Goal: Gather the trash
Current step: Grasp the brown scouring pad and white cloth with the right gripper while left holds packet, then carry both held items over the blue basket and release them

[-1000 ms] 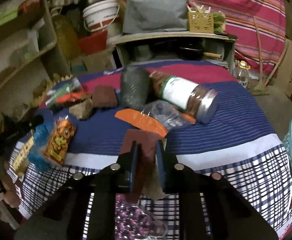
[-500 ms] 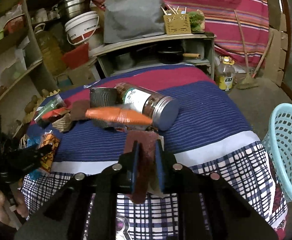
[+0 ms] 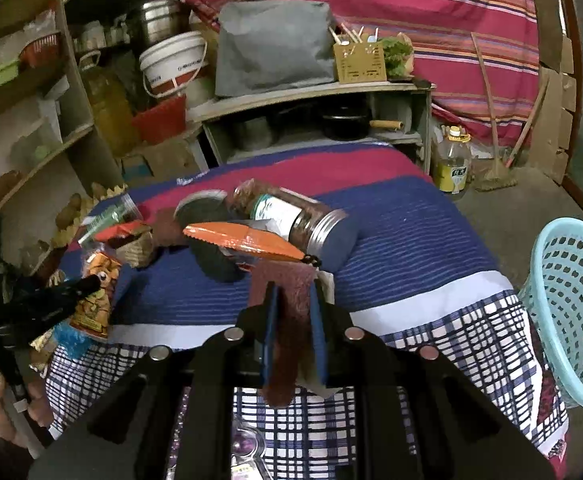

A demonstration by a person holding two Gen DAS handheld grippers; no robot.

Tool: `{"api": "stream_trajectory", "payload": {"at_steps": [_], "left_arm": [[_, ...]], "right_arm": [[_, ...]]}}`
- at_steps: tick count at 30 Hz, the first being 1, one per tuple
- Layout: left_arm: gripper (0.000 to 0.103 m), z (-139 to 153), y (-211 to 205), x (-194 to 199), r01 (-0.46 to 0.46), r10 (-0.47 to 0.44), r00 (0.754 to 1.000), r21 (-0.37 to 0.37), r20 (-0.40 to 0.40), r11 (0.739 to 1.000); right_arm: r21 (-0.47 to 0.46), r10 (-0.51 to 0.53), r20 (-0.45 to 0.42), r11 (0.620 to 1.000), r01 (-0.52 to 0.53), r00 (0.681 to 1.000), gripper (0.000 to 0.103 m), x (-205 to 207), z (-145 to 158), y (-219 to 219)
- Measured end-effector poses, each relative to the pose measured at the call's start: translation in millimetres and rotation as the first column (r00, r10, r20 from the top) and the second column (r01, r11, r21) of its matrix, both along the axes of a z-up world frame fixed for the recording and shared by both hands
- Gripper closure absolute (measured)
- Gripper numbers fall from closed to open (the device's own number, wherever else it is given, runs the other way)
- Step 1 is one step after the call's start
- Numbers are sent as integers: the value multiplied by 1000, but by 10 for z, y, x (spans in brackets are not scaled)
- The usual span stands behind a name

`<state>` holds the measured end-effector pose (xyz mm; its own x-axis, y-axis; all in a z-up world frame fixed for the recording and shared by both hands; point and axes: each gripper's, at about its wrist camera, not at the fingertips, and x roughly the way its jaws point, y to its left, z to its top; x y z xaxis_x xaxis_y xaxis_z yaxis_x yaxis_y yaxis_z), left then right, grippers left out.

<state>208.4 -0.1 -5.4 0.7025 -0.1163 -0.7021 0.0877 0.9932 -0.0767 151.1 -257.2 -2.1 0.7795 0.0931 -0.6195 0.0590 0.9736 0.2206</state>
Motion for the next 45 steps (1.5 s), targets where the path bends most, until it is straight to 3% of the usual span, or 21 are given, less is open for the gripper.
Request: {"api": "stream_trajectory", "payload": {"at_steps": [5,13,18,22,25,28,29,36,43,45], "left_arm": [[78,290,-158,-187,39,-34,996,-60,87,997],[78,488,-630,-347,105,-95,984,-56,151,993],[78,513,-865,-406,136,-128,979,-39,162,990],[78,462,-995,-376,142,-136,980,-30,142,989],[78,434,-1047,-356,144,-139,982,-28,131,989],[78,392,-1054,-334,150,-147,982,-18,122,989],[78,371,-1055,-327,151,-149,982,-10,118,989],[78,303,-1021,-272,138,-136,986,-16,93,990],[78,292,-1105,-306,160,-160,982,4,97,987],[78,293,-1124,-315,164,-164,981,9,100,986]], "right_arm": [[37,-25,40,999,24,999,86,-98,100,-160],[142,-53,71,989,43,996,86,-244,245,-508],[53,-31,44,998,29,999,86,-314,227,-633],[-15,-11,-60,1000,10,998,86,-219,-37,-750],[-40,30,-76,999,-33,997,78,-198,-183,-781],[-80,32,-80,996,-39,996,53,-235,-185,-834],[-88,29,-78,995,-36,997,51,-246,-179,-864],[-105,-35,-91,994,26,995,51,-414,-219,-1216],[-74,11,-144,997,-22,990,52,-396,-498,-1132],[-46,28,-131,998,-34,991,64,-370,-531,-1086]]}}
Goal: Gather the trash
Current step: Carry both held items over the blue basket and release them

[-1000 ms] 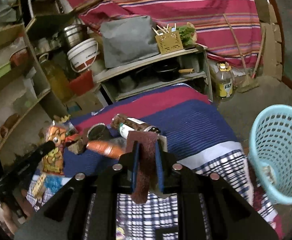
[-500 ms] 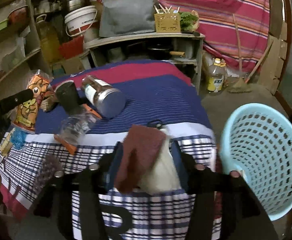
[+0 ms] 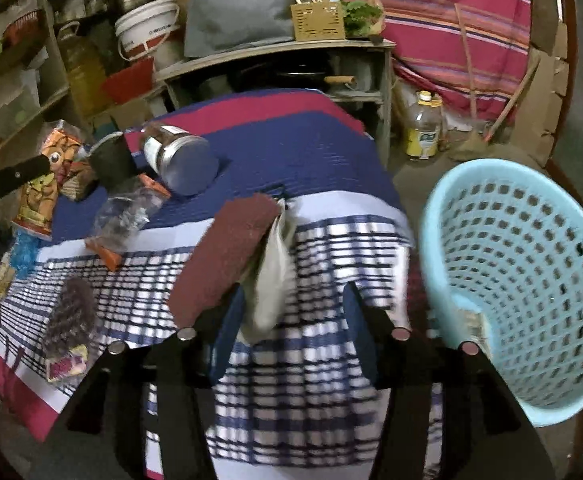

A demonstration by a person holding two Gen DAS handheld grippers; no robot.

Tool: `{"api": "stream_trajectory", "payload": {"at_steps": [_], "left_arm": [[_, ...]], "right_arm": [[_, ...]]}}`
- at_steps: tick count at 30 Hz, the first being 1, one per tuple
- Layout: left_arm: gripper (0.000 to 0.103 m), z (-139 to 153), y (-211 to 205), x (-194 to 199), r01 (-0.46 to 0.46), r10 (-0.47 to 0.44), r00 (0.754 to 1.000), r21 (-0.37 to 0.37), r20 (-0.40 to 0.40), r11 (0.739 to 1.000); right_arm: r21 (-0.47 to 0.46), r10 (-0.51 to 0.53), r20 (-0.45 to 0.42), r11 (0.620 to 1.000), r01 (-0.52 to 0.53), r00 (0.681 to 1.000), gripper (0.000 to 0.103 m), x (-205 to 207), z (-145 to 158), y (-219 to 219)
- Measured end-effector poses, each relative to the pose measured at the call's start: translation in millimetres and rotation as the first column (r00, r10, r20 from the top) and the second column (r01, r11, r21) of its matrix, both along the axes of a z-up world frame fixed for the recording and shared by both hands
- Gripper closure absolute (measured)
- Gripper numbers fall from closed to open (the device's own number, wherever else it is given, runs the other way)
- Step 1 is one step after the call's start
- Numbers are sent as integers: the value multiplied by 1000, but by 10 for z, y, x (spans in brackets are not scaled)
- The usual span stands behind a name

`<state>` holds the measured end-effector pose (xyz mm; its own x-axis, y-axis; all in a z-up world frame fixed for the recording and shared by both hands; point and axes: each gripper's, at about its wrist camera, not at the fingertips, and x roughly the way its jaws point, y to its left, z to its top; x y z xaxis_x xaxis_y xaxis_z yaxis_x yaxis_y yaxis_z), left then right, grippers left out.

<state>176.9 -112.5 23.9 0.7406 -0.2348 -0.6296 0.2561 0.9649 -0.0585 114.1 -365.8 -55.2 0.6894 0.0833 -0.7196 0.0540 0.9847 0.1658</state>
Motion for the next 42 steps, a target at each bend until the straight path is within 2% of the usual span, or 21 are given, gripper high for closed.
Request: {"api": "stream_trajectory", "payload": {"at_steps": [2,5,11,16,19,25,32,36,39,42], "left_arm": [[78,0,-3,-1,-1,1,1000,-1,0,1000],[78,2,-4,-3,-1,1,1000,-8,-1,1000],[78,44,-68,-33,6,-6,1000,-17,8,1000],[79,108,-234,-90,54,-54,999,-55,5,997],[79,158,-525,-156,104,-103,995,-50,18,993],[79,160,-1184,-285,211,-210,977,-46,17,976],[79,127,-2216,-496,377,-377,926,-69,16,924],[79,21,-2640,-504,418,-419,908,-71,5,906],[79,-106,-2812,-446,425,-427,904,-92,-8,901],[79,-245,-2986,-410,430,-432,902,-68,-14,900]], "right_arm": [[27,19,9,999,-20,1000,91,30,5,41],[15,35,43,999,-36,998,99,18,107,104],[-43,50,164,998,-43,985,100,-135,548,128],[-64,30,194,998,-18,981,100,-235,754,-42],[-60,-21,208,998,34,978,100,-362,811,-313],[-52,-142,208,986,155,968,100,-655,826,-999],[-40,-258,215,961,273,942,100,-901,795,-1629],[-80,-293,192,946,313,937,100,-909,705,-1809],[-69,-333,181,935,349,926,100,-928,632,-1964],[-52,-358,175,927,371,917,100,-937,562,-2059]]}}
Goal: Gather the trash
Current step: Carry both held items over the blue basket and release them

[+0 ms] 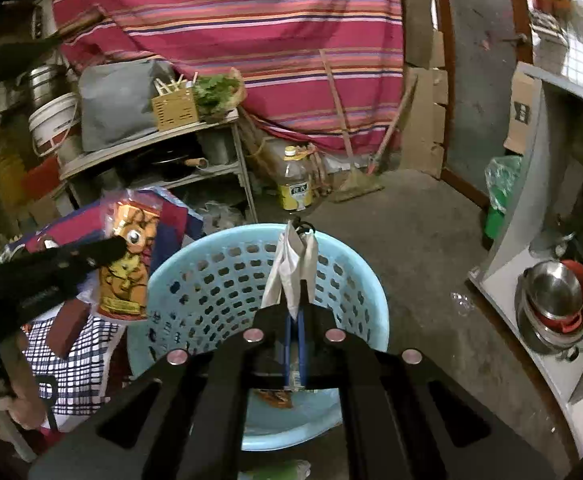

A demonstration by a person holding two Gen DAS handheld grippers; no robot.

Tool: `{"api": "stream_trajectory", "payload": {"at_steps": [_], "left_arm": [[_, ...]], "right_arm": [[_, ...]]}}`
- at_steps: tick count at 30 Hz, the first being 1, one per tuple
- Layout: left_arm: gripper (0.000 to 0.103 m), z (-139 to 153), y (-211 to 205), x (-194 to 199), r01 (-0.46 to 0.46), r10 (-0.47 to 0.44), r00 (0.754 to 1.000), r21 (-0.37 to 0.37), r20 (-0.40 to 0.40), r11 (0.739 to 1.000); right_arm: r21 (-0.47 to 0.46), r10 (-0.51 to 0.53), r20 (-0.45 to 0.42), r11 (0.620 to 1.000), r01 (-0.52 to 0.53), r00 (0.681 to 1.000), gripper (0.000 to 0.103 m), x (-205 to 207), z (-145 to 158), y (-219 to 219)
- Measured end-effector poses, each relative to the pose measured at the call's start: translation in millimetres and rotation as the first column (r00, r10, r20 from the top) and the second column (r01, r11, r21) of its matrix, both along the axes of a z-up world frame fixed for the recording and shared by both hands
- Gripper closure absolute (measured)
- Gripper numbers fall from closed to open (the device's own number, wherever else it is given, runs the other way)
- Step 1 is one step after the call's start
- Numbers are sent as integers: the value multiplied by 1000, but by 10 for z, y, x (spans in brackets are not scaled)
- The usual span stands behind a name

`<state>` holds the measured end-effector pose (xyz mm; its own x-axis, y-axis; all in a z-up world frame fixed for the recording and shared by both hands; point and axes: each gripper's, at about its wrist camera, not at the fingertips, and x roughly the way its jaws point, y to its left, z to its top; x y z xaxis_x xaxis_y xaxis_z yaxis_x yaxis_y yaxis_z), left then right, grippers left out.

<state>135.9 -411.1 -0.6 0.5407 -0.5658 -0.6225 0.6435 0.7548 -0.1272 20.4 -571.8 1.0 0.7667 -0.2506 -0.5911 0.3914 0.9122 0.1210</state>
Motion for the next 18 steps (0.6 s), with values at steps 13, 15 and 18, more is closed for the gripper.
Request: {"api": "stream_trajectory", "payload": {"at_steps": [13,15,18], "left_arm": [[46,-108,-112,91,-21,18,999,55,43,998],[41,-26,-39,81,-43,39,996,49,80,998],[26,54,102,66,-81,69,987,79,143,994]], "right_arm": [[33,-17,-26,999,18,1000,100,93,-262,79],[30,-16,-33,999,17,999,100,110,-285,77],[27,-13,-43,1000,14,999,100,161,-329,120]]}}
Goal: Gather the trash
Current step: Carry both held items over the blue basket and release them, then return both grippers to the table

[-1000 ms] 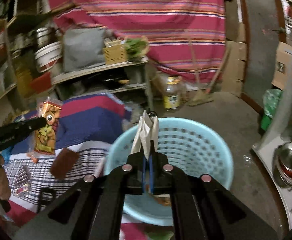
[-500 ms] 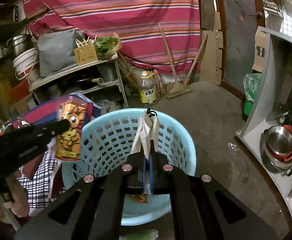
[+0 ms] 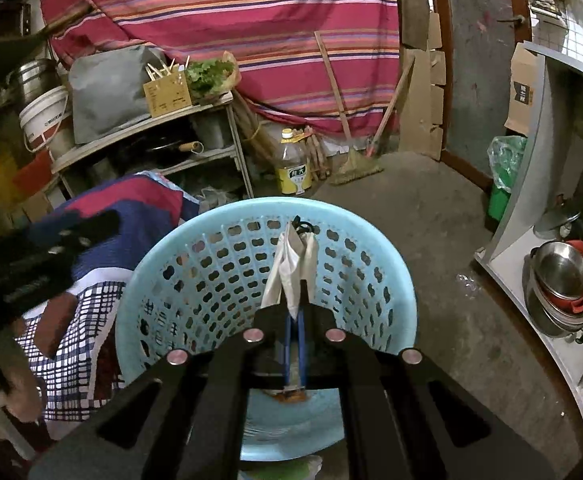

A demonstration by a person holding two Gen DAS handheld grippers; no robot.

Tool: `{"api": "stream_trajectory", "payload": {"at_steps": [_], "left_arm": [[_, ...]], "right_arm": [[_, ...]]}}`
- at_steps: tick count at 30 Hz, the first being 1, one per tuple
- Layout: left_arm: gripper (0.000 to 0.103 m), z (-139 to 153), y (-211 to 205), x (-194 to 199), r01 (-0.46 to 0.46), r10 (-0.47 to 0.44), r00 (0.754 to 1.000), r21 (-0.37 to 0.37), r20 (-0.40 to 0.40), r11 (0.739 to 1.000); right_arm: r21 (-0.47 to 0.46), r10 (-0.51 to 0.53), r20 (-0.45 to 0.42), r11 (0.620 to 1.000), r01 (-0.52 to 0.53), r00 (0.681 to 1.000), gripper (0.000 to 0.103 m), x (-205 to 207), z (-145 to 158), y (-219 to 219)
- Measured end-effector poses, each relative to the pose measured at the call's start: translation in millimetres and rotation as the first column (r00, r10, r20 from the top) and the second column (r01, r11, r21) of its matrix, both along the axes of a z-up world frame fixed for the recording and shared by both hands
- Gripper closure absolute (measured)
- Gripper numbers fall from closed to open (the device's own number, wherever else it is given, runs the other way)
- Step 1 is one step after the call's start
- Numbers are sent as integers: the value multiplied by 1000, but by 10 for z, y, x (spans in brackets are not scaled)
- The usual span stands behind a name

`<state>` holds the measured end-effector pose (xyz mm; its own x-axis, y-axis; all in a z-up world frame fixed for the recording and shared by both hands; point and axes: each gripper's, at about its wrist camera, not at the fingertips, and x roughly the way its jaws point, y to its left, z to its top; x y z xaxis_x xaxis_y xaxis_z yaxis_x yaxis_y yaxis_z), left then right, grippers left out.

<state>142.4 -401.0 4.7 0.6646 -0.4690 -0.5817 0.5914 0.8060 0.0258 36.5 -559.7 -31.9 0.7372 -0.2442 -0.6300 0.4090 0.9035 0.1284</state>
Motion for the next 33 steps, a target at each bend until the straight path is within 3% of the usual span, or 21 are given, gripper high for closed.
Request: {"api": "stream_trajectory", "payload": {"at_steps": [2,6,9,10,11,13,22,25,33], "left_arm": [[19,49,167,17,-48,47,998,7,31,999],[14,128,532,127,-116,116,993,-24,-1,993],[11,200,799,163,-154,154,988,-15,18,988],[10,218,870,165,-165,166,986,-11,28,986],[8,241,986,178,-189,189,981,-11,35,982],[7,256,1180,194,-211,212,977,-24,18,977],[5,234,2145,230,-355,354,935,30,35,934],[5,137,2490,236,-406,402,914,73,63,911],[5,-197,3260,210,-495,495,868,117,27,861]], "right_arm": [[-1,2,-2,1000,-2,1000,98,41,-20,24],[-10,0,2,1000,0,1000,98,150,-39,91],[-6,-13,-5,1000,13,1000,93,204,-47,96],[-7,-19,-11,1000,19,1000,78,221,-53,98],[-11,-24,-15,1000,24,1000,57,231,-53,97],[-30,-40,-10,999,40,999,45,230,-36,115],[-80,-9,27,997,12,1000,30,144,189,491],[-102,39,40,994,-35,998,27,129,273,768],[-82,151,24,985,-149,988,24,231,259,1376]]}}
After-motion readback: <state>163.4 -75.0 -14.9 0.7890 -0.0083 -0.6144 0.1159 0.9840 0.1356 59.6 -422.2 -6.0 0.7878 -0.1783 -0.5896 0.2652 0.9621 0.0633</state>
